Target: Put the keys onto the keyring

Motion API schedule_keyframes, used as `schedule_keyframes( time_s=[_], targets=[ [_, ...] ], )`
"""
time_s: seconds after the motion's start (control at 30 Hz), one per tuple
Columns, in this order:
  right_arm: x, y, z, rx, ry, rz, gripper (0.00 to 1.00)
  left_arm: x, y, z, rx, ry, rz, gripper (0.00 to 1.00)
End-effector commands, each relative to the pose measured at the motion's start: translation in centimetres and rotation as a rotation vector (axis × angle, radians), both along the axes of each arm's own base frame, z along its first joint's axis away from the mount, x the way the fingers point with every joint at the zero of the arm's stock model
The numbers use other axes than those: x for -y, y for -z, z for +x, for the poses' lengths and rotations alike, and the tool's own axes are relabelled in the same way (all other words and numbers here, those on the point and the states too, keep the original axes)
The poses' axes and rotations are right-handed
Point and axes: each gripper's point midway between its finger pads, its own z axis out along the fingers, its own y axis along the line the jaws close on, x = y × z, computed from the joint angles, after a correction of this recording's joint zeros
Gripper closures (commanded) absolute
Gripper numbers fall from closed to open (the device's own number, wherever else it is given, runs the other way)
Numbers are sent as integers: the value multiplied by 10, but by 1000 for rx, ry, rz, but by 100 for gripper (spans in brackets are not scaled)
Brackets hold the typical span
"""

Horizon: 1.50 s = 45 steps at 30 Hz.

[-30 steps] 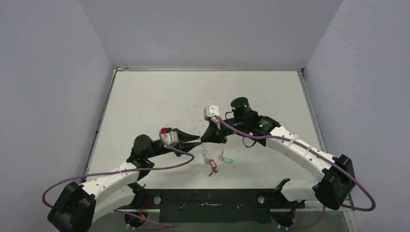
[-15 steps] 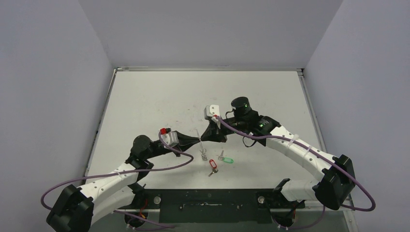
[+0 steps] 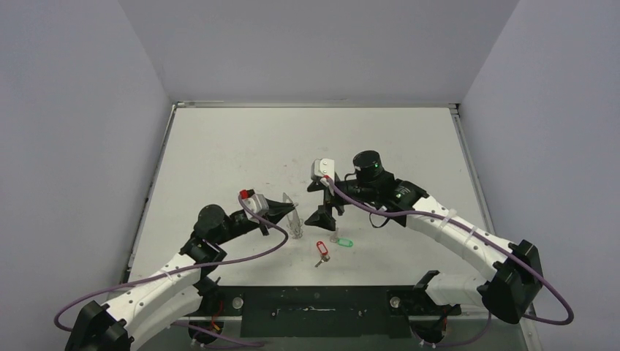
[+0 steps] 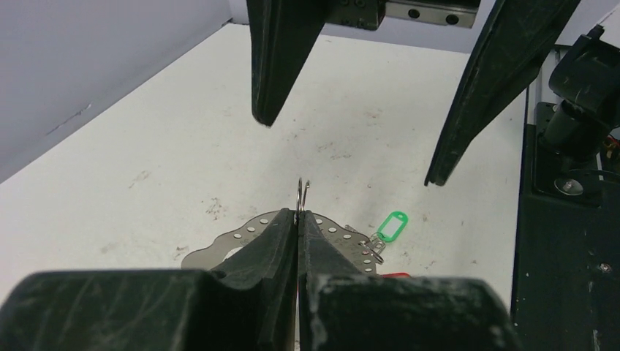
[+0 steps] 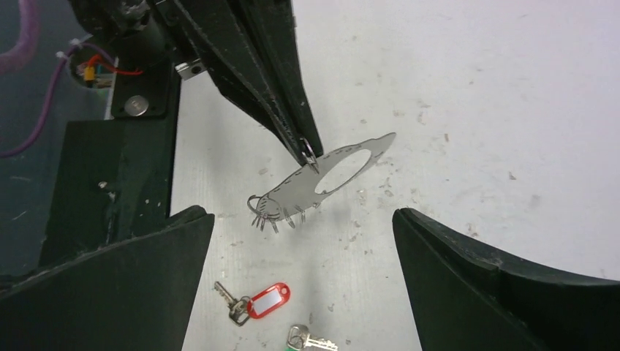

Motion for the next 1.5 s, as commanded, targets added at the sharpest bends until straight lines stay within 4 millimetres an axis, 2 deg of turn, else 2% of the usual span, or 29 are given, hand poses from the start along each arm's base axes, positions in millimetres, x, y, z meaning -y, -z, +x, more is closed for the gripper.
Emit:
schedule_keyframes(
  time_s=[0.0, 0.13, 0.23, 0.37, 0.5, 0.7, 0.97, 1.17, 1.47],
  targets=[
    [12, -34, 25, 115, 174, 85, 0, -4, -28, 6, 53, -42, -8, 100],
    [31, -32, 48, 88, 402, 83, 0, -7, -24, 5, 23, -51, 14, 100],
    [54, -21, 68, 19, 623, 69, 0, -8, -21, 4, -6, -57, 12, 100],
    [91, 8, 84, -78, 886, -42, 0, -12, -20, 4, -47, -79, -7, 100],
    [121, 44, 81, -200, 1059, -189, 0, -17, -22, 5, -68, -110, 0, 100],
    [114, 88, 46, -380, 959, -276, 0, -22, -18, 1, -83, -122, 13, 100],
    [101, 119, 13, -535, 851, -259, 0, -26, -17, -11, -100, -100, 30, 100],
    [100, 153, 4, -616, 850, -320, 19, -27, -17, -16, -105, -88, 28, 100],
    [101, 189, -7, -692, 861, -381, 29, -26, -16, -19, -126, -76, 24, 100]
  ],
)
